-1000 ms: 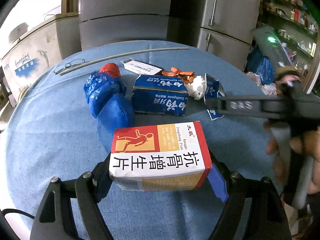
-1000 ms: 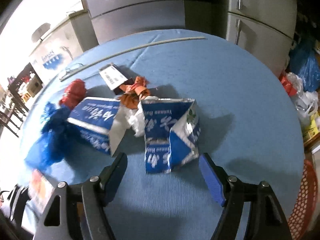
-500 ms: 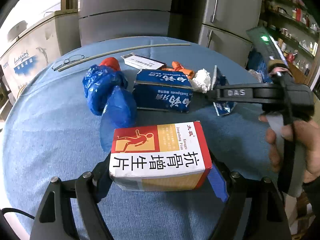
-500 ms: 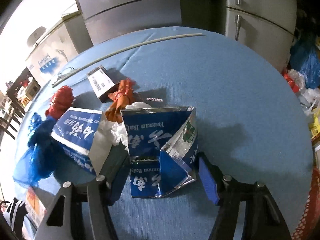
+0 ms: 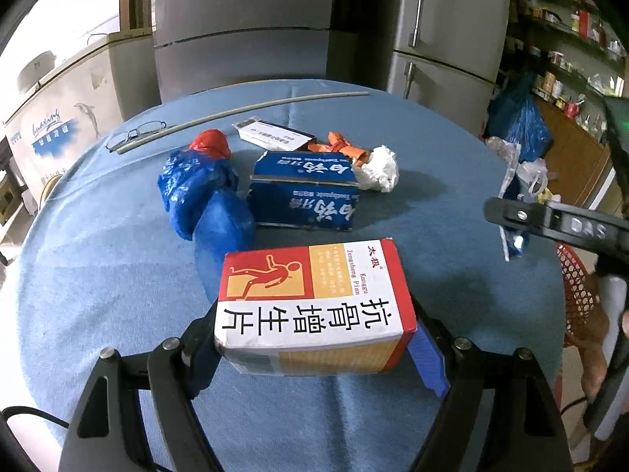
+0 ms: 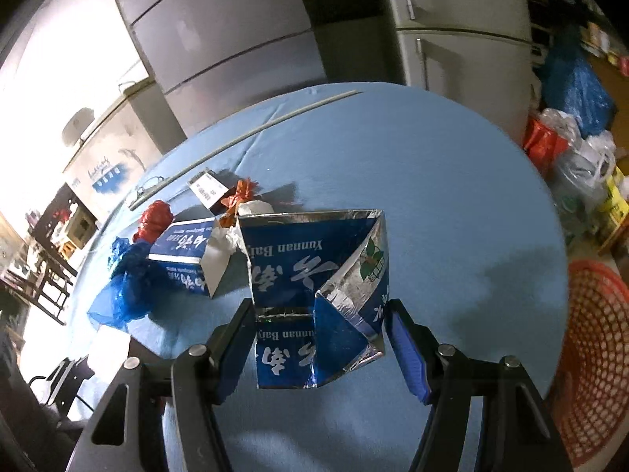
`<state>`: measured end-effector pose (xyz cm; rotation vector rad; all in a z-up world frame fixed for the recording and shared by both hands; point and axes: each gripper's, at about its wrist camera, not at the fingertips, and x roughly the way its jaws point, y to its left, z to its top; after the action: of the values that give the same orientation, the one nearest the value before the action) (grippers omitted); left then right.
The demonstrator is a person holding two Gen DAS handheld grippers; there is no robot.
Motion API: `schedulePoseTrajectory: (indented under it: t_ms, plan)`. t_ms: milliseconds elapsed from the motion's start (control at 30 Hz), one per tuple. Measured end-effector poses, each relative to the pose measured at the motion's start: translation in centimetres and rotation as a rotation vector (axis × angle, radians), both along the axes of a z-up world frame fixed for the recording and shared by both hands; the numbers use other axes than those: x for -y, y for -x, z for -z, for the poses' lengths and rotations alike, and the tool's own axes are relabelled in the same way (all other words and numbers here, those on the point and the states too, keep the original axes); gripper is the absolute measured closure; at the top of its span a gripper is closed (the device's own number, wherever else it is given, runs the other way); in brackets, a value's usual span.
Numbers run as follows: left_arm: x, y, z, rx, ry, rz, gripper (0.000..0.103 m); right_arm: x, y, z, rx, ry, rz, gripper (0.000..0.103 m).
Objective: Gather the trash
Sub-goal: 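Grasp the blue toothpaste wrapper with the right tool while the left tool holds the box, then carry the wrapper and medicine box over the red basket with both tools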
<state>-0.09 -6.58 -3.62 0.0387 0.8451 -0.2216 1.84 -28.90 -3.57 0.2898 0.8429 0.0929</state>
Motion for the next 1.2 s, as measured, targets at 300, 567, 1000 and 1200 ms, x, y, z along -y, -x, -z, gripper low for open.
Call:
schedulePoseTrajectory:
  t_ms: [300, 567, 1000, 1200]
  plan:
    - [1.2, 0.8, -1.1, 0.002, -0.042, -0.012, 0.020, 1.4, 3.2, 0.2, 0.012, -0.032, 0.025, 0.034]
    - [1.8, 1.8, -1.8, 0.017, -0.051, -0.004, 0.020, 2.3, 5.0, -0.1, 0.028, -0.051, 0.048, 0.034]
    - [2.4, 2.3, -2.3, 0.029, -0.049, 0.005, 0.020, 3.9, 6.9, -0.8, 0.060, -0.081, 0.092, 0.034]
    - [3.2, 2.3, -2.3, 0.029, -0.046, 0.027, 0.020, 6.3, 8.5, -0.6, 0.063, -0.103, 0.160, 0.034]
